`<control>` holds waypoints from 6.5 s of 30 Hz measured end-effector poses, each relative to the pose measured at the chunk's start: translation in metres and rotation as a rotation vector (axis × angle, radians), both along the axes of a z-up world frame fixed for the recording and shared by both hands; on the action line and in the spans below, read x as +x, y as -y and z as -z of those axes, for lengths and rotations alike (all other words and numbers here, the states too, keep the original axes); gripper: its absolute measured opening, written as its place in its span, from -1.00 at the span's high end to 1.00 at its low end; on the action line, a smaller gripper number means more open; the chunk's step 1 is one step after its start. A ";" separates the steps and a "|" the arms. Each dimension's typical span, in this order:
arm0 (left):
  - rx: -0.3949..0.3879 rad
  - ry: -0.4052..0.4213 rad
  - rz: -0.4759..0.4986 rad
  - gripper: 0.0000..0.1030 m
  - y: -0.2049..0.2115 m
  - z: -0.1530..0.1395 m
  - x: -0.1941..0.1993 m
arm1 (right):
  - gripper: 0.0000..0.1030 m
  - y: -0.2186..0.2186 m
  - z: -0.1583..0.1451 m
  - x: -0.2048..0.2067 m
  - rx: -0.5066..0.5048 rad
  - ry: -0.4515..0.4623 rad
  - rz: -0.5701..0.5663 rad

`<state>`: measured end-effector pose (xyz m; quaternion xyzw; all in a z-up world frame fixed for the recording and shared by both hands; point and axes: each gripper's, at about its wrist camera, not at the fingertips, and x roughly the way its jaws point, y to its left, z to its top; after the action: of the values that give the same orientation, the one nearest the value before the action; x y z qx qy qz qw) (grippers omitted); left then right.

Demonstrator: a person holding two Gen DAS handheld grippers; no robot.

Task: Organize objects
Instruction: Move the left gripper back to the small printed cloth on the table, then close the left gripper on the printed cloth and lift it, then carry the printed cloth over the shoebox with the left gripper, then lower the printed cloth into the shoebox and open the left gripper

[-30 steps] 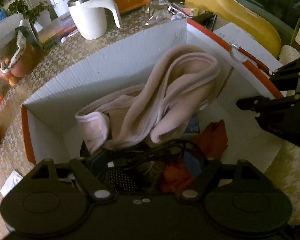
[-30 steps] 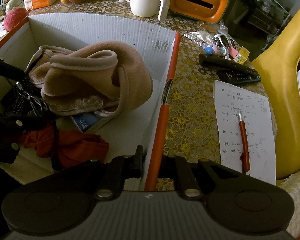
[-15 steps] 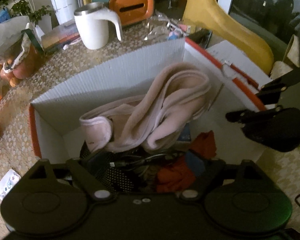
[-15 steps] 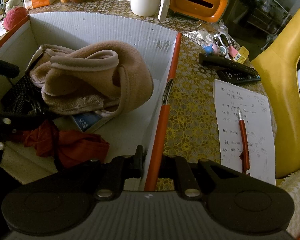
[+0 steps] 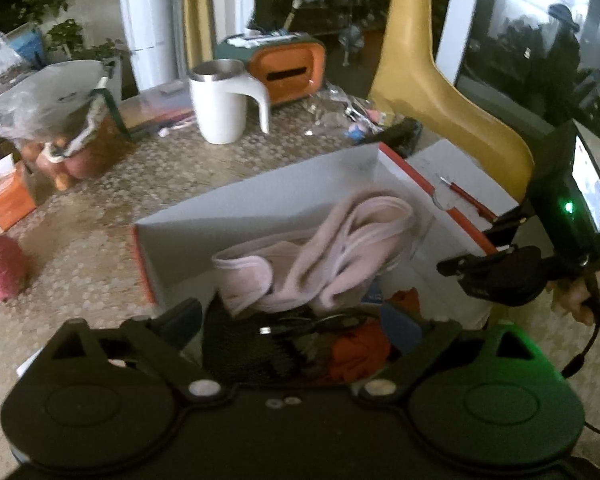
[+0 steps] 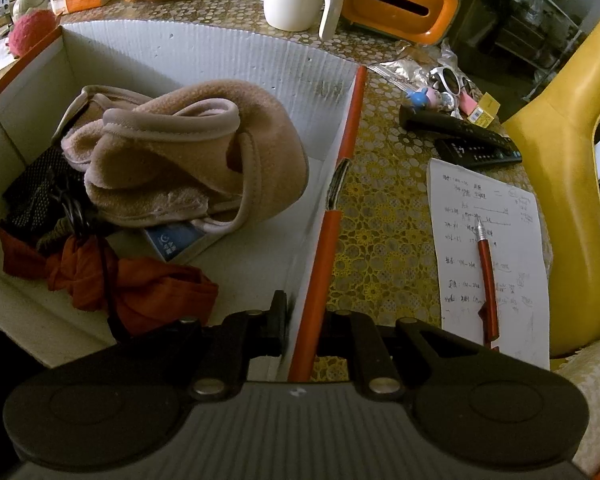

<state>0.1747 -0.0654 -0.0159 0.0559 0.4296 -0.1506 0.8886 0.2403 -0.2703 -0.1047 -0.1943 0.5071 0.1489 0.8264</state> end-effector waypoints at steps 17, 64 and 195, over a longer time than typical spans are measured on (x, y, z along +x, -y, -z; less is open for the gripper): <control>0.037 0.031 -0.287 -0.98 -0.116 -0.012 -0.009 | 0.77 0.000 0.000 0.001 -0.001 -0.008 -0.013; 0.011 -0.167 -0.765 -0.88 -0.238 0.127 0.064 | 0.77 -0.001 0.000 0.003 -0.011 -0.022 -0.010; -0.010 0.070 -0.177 -0.98 -0.042 -0.001 -0.022 | 0.78 -0.016 -0.001 -0.005 0.016 0.018 -0.022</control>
<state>0.1530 -0.0230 -0.0150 0.0186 0.4007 -0.0716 0.9132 0.2352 -0.2539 -0.1035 -0.1946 0.4963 0.1604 0.8307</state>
